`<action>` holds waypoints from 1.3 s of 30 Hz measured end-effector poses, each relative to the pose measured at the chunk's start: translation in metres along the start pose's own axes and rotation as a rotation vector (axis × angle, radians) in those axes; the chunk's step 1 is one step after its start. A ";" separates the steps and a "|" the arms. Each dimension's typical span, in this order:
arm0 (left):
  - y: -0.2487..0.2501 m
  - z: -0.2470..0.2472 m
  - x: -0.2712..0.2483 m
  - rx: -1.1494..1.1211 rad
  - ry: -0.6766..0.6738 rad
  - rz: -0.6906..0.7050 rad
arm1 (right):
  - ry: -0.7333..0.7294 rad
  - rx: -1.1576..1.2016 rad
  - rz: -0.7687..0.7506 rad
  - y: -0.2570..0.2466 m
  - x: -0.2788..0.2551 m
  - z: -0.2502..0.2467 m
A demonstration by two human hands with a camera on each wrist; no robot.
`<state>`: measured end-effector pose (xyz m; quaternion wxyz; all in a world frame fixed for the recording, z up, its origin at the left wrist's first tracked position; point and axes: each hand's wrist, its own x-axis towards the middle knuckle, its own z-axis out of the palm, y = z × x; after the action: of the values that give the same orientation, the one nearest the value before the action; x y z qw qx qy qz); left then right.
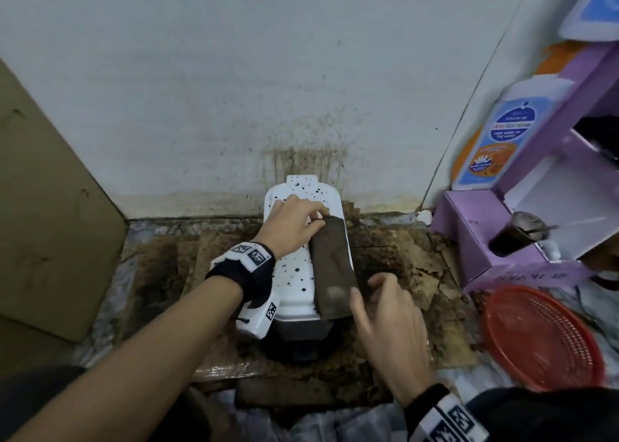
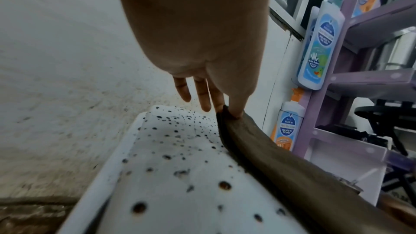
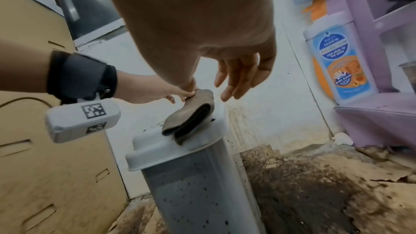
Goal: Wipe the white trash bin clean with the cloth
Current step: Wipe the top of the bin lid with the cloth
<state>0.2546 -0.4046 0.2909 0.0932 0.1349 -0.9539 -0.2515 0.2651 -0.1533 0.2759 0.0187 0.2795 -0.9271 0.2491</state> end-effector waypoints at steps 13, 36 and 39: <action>-0.031 0.016 -0.106 -0.487 0.056 -0.405 | -0.205 -0.066 -0.459 -0.010 0.062 0.067; -0.044 0.060 -0.130 -0.468 0.006 -0.376 | -0.287 0.084 -0.341 -0.005 0.060 0.069; -0.044 0.062 -0.129 -0.507 0.025 -0.378 | -0.270 0.095 -0.314 -0.008 0.035 0.065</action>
<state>0.3706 -0.3744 0.2013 0.0874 0.2854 -0.8177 -0.4923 0.2468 -0.2074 0.2284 -0.0800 0.4521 -0.8535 0.2467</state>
